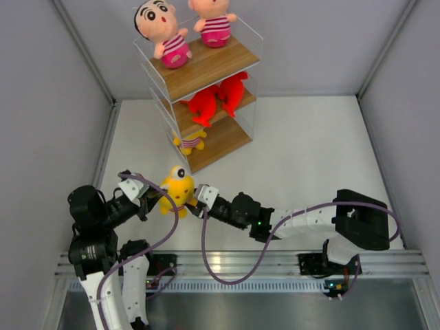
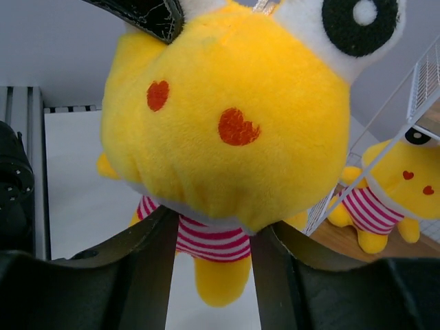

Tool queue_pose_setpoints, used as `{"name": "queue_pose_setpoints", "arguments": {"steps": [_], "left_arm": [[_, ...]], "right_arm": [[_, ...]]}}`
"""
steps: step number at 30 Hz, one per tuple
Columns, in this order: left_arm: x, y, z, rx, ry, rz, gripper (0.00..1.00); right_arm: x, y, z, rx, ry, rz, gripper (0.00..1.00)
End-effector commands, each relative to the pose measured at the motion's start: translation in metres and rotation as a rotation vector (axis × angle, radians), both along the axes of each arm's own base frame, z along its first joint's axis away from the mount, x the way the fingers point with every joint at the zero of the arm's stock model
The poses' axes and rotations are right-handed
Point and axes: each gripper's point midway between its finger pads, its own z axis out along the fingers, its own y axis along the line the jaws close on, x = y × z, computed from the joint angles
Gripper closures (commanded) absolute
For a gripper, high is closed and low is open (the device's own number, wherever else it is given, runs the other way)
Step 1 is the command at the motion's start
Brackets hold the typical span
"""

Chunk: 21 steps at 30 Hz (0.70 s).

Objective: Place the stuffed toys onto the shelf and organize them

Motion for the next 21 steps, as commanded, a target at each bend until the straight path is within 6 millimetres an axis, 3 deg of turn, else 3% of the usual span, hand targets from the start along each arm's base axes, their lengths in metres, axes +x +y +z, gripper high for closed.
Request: {"name": "queue_pose_setpoints", "arguments": {"steps": [1, 2, 3, 5, 8, 14, 21], "left_arm": [[0.009, 0.006, 0.000, 0.030, -0.028, 0.021, 0.94], [0.012, 0.009, -0.003, 0.037, -0.020, 0.035, 0.95], [0.016, 0.014, -0.006, 0.049, -0.012, 0.069, 0.96], [0.020, 0.018, -0.013, 0.060, 0.005, 0.090, 0.96], [0.021, 0.019, -0.019, 0.060, 0.016, 0.091, 0.97], [0.021, 0.019, -0.018, 0.060, 0.016, 0.094, 0.97], [0.018, 0.015, -0.012, 0.046, 0.007, 0.072, 0.97]], "right_arm": [[-0.010, -0.007, 0.042, 0.091, -0.029, 0.011, 0.54], [-0.009, -0.010, 0.040, 0.073, -0.024, 0.004, 0.44], [-0.008, -0.017, 0.045, 0.070, -0.022, -0.008, 0.42], [-0.007, -0.024, 0.035, 0.018, 0.002, -0.024, 0.36], [-0.010, -0.032, 0.042, 0.027, 0.045, -0.032, 0.27], [-0.014, -0.025, 0.072, 0.040, 0.062, -0.042, 0.23], [-0.011, 0.004, 0.065, 0.044, 0.115, -0.045, 0.23]]}}
